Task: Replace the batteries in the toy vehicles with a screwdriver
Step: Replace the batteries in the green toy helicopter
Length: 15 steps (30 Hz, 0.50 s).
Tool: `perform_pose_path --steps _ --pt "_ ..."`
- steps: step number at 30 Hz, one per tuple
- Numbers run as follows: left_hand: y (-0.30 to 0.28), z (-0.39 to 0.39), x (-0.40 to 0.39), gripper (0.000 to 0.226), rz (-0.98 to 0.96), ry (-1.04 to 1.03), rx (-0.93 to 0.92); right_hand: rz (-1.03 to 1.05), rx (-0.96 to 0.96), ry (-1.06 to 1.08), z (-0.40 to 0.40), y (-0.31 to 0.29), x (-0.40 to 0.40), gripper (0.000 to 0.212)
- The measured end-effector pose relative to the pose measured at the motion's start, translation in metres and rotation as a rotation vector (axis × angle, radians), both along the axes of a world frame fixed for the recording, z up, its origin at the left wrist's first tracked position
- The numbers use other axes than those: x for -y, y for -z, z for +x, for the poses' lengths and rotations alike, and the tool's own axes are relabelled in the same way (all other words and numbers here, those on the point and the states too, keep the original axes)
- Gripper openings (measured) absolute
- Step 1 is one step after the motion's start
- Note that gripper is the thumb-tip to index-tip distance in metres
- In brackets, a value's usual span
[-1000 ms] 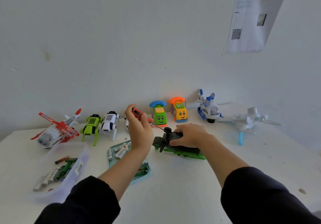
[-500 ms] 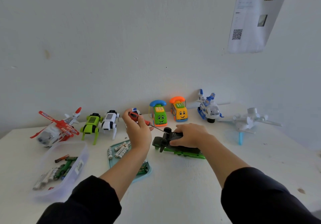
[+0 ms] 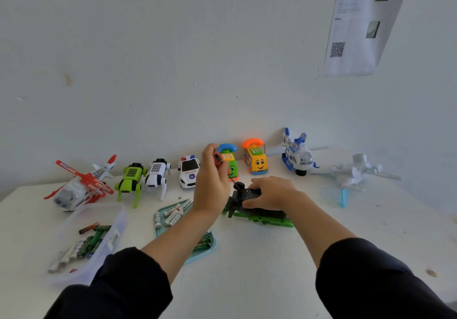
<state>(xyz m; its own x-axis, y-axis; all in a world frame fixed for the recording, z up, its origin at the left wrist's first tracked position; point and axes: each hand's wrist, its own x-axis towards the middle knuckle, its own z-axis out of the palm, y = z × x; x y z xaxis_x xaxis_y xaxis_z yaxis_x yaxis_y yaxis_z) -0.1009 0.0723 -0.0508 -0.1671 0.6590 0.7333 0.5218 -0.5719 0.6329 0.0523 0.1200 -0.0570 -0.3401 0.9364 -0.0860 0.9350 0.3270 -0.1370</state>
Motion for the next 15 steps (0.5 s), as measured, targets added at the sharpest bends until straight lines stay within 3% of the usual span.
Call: perform_pose_path --steps 5,9,15 --pt "-0.019 0.013 -0.007 0.035 -0.023 -0.007 -0.342 0.002 0.035 -0.015 0.002 -0.003 -0.005 0.057" --pt "-0.038 0.008 -0.02 0.032 -0.077 -0.012 -0.373 0.119 0.106 -0.029 0.003 -0.002 -0.005 0.048" --pt "-0.061 0.003 -0.042 0.021 -0.087 0.057 -0.323 0.116 0.029 -0.052 0.001 -0.001 -0.01 0.045"
